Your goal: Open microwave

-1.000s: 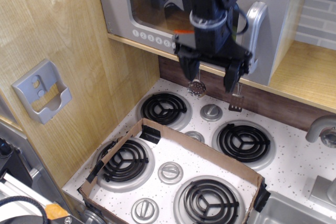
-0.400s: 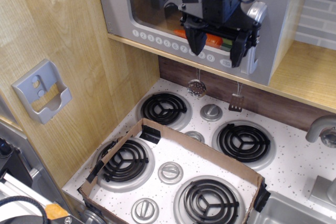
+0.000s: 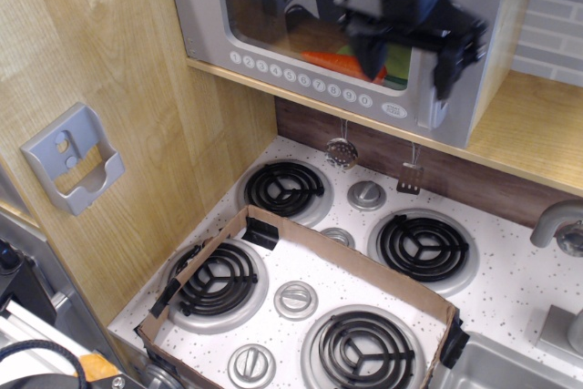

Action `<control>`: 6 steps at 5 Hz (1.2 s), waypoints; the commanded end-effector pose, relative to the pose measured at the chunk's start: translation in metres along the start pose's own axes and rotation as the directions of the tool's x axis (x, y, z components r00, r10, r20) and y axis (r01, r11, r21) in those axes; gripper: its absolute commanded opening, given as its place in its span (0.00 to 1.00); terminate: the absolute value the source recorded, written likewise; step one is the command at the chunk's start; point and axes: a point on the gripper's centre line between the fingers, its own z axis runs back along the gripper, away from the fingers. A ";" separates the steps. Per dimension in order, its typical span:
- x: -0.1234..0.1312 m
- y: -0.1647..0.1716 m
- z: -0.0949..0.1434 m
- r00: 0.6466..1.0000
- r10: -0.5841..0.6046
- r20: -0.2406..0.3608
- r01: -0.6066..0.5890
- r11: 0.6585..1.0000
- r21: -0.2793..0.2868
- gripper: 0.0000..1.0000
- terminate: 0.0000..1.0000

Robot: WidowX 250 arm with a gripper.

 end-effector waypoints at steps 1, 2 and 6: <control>0.020 -0.019 0.009 0.998 0.005 0.070 -0.002 0.999 -0.041 1.00 0.00; 0.026 -0.012 0.006 0.996 -0.009 0.087 0.012 0.999 -0.038 1.00 0.00; 0.022 0.001 0.006 0.998 -0.013 0.065 0.012 1.000 0.009 0.00 0.00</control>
